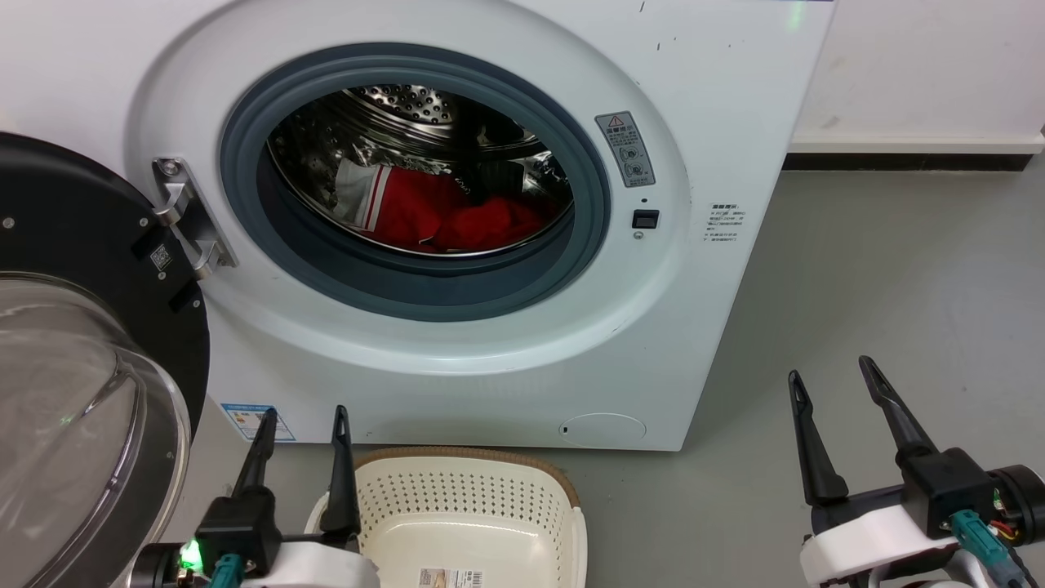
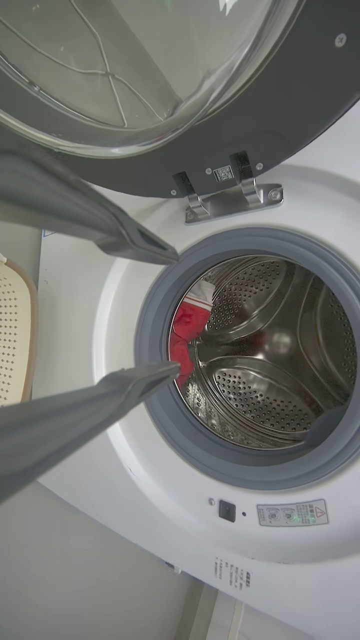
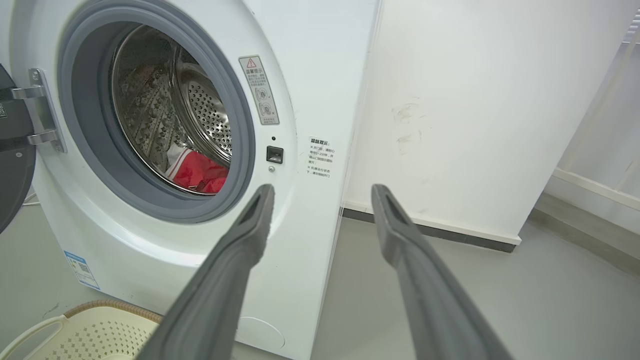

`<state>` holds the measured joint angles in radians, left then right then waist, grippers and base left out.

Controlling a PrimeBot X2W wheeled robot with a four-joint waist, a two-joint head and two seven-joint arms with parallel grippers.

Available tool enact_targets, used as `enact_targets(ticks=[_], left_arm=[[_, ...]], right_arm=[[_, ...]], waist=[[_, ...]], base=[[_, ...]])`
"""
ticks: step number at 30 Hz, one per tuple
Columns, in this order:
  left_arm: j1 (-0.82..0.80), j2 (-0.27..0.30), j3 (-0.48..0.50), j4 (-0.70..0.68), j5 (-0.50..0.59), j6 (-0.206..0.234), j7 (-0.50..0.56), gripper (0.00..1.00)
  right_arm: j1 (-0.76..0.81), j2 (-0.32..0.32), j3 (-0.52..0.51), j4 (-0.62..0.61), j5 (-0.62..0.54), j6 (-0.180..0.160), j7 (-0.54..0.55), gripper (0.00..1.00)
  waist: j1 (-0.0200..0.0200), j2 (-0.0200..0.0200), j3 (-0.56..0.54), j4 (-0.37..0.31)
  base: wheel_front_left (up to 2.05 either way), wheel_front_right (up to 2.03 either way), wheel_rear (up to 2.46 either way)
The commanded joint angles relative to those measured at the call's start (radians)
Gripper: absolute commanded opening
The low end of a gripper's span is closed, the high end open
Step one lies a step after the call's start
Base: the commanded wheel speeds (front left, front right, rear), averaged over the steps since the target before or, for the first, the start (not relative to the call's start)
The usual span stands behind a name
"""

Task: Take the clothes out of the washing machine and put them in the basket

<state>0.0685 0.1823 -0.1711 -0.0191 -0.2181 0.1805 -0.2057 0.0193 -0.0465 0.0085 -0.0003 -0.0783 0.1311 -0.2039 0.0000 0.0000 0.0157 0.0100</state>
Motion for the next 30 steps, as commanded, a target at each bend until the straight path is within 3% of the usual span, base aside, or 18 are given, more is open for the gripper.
enact_targets(ticks=[1, 9, 17, 24, 30], left_arm=[[-0.002, 0.014, -0.018, -0.009, 0.032, 0.015, -0.010, 1.00], [0.011, 0.022, -0.046, 0.005, 0.058, 0.032, -0.024, 1.00], [0.030, -0.014, 0.007, 0.010, 0.067, -0.012, -0.039, 1.00], [0.044, -0.019, 0.018, 0.015, 0.151, -0.053, -0.052, 1.00], [0.049, -0.023, 0.014, 0.022, 0.210, -0.063, -0.062, 1.00]], right_arm=[[-0.001, -0.005, 0.001, -0.006, -0.022, -0.001, -0.012, 1.00], [0.011, -0.005, 0.010, 0.018, -0.051, -0.001, -0.026, 1.00], [0.018, -0.005, -0.003, 0.058, -0.041, -0.001, -0.040, 1.00], [0.011, -0.005, -0.002, 0.094, -0.049, -0.001, -0.054, 1.00], [0.006, -0.005, -0.005, 0.099, -0.087, -0.001, -0.064, 1.00]], waist=[[0.0000, 0.0000, 0.000, 0.000], [0.0000, 0.0000, -0.001, 0.001], [0.0000, 0.0000, -0.001, 0.003], [0.0000, 0.0000, -0.002, 0.005], [0.0000, 0.0000, -0.002, 0.004]], base=[[0.00, 0.00, 0.00], [0.00, 0.00, 0.00], [0.00, 0.00, 0.00], [0.00, 0.00, 0.00], [0.00, 0.00, 0.00]])
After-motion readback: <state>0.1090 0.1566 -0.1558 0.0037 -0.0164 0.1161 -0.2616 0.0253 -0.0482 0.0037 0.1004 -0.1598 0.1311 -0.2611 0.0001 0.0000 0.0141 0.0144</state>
